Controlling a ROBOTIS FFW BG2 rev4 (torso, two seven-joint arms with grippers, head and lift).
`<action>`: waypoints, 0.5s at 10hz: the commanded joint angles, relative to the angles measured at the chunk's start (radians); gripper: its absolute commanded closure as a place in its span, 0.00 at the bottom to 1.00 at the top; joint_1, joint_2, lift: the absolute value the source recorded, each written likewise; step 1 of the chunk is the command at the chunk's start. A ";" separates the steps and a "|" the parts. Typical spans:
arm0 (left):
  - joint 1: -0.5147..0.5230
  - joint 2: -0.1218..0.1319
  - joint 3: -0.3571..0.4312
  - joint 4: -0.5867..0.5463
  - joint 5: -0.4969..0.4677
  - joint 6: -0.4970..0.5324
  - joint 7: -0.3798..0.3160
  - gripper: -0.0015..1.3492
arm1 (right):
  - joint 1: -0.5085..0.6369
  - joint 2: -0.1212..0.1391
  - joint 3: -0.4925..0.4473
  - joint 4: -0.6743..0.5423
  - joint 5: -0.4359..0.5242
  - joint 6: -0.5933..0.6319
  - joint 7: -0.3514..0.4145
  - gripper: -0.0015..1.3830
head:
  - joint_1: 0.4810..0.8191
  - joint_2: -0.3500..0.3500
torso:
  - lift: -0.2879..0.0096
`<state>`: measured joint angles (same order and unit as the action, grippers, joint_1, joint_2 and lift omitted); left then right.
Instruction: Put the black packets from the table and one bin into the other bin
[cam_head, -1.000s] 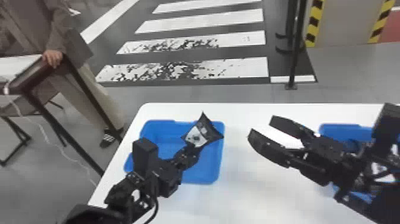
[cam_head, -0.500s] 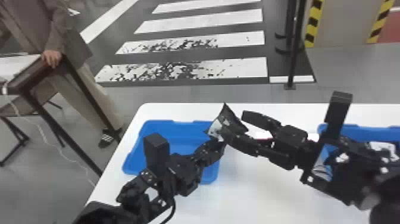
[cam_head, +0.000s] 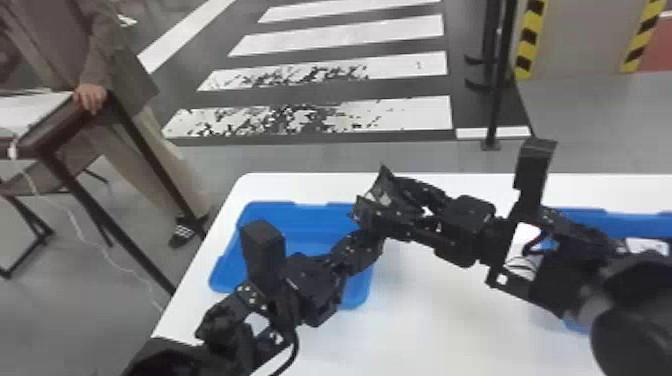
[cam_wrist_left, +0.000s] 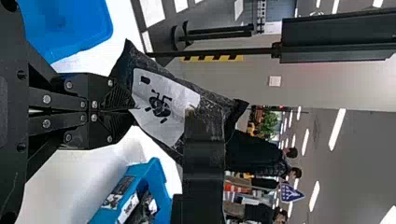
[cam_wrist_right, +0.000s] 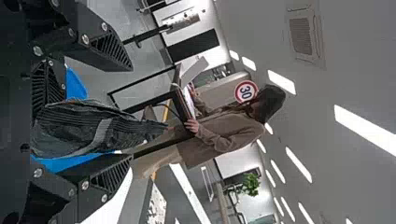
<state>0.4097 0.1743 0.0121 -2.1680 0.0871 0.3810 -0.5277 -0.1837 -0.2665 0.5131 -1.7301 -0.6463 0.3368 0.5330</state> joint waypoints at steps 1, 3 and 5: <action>-0.002 0.002 0.002 0.000 0.001 -0.003 0.000 0.89 | -0.003 0.000 0.019 -0.019 -0.006 0.029 -0.016 0.86 | 0.63 0.88 | 0.60; -0.002 0.005 0.006 0.000 0.001 -0.003 0.000 0.89 | -0.003 0.000 0.029 -0.038 0.008 0.053 -0.024 0.86 | 0.63 0.91 | 0.60; -0.002 0.005 0.008 0.000 0.001 -0.010 0.000 0.89 | 0.000 -0.002 0.029 -0.043 0.012 0.046 -0.030 0.87 | 0.63 0.92 | 0.60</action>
<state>0.4073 0.1796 0.0197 -2.1687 0.0876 0.3735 -0.5277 -0.1859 -0.2676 0.5424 -1.7724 -0.6350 0.3855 0.5032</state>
